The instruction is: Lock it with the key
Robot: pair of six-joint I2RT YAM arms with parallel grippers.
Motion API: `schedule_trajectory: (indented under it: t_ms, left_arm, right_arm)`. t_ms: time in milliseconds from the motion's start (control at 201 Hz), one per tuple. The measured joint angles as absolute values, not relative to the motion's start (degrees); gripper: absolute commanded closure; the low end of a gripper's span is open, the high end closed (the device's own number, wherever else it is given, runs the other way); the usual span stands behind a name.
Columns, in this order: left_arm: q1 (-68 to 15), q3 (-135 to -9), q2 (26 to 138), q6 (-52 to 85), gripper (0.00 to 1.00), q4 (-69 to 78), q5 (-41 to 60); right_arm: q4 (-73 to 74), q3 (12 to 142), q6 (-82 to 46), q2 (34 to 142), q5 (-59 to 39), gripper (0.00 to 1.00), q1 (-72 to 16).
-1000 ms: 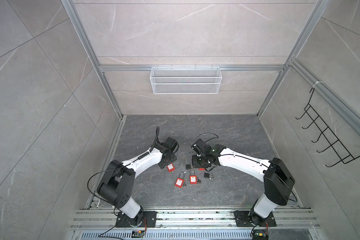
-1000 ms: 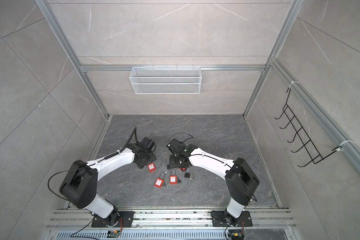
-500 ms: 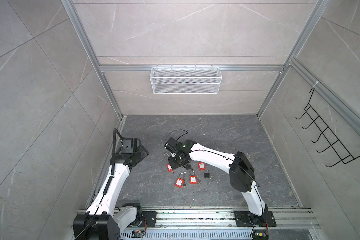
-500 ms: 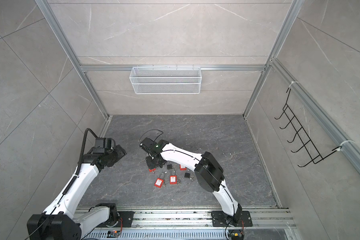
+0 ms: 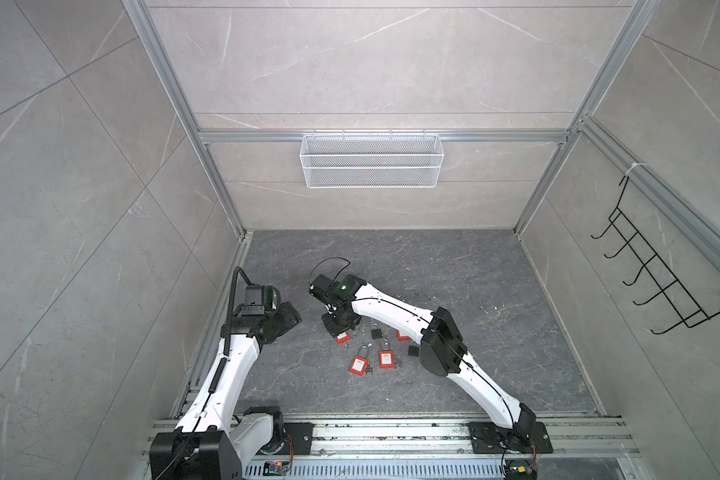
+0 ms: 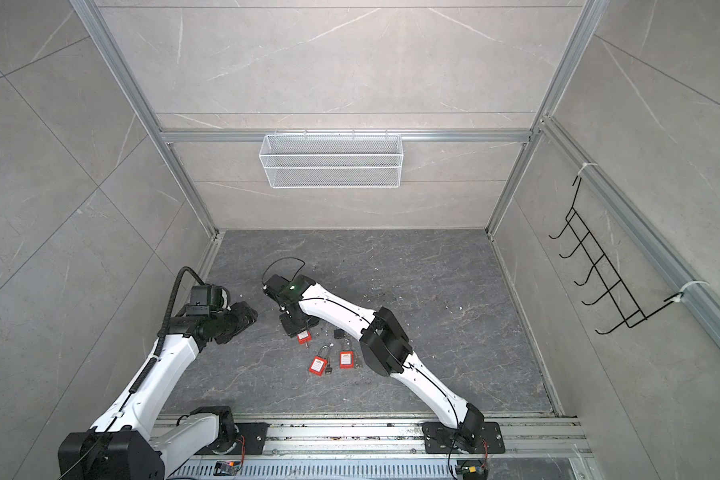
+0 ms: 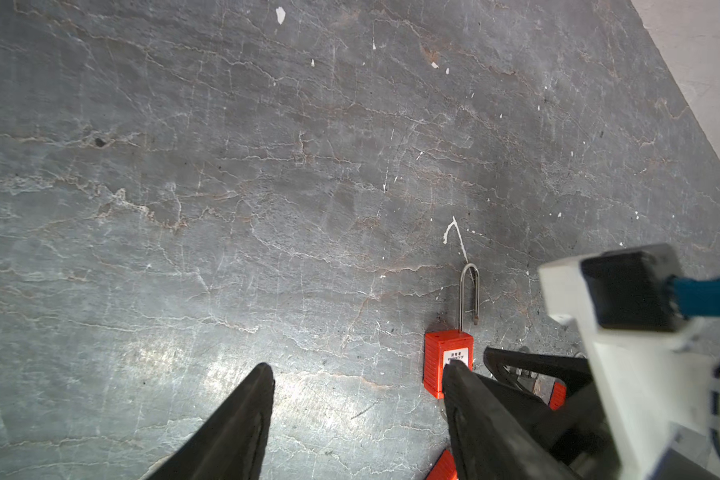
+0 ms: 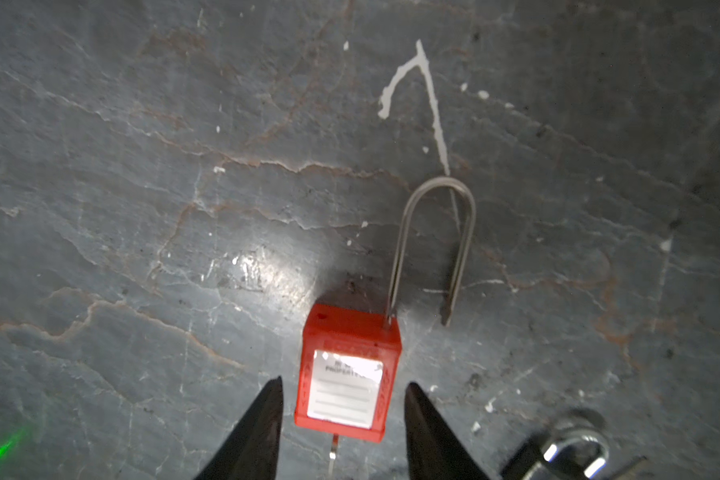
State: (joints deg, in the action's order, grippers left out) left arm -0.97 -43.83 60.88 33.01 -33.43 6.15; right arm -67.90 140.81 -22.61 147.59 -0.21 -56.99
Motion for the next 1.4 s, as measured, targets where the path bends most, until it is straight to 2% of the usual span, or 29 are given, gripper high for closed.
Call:
schedule_trajectory:
  t_ms: [144,354,498,642,881,1006,1240,1399]
  left_arm:
    - [-0.97,-43.33,60.95,32.60,0.33,-33.10,6.15]
    - [-0.97,-42.81,61.19,32.49,0.33,-32.97,6.15]
    - [-0.97,-42.83,61.21,32.45,0.33,-32.95,6.15]
    - [-0.97,-42.83,61.21,32.21,0.33,-32.93,6.22]
    - [-0.97,-42.70,60.20,29.67,0.33,-30.79,9.37]
    - [-0.97,-42.44,57.98,26.37,0.34,-28.29,13.76]
    - [-0.97,-36.32,51.09,19.81,0.42,-17.41,25.28]
    - [-1.52,-33.93,48.82,13.30,0.47,-12.45,35.29]
  right_arm:
    - [-69.80,142.23,-22.63,149.73,-0.12,0.45,-56.99]
    - [-71.11,142.63,-22.61,150.93,-0.12,0.48,-56.99]
    - [-71.37,143.15,-22.44,151.02,-0.10,0.54,-56.99]
    - [-71.42,143.50,-21.76,151.02,0.05,0.66,-56.99]
    - [-72.23,142.58,-18.28,149.58,1.63,0.70,-56.99]
    - [-70.30,133.75,-11.75,140.88,1.85,0.70,-56.99]
    - [-57.91,102.72,7.88,109.60,-0.93,0.70,-56.99]
    - [-52.16,88.29,19.27,95.22,-2.76,0.70,-56.99]
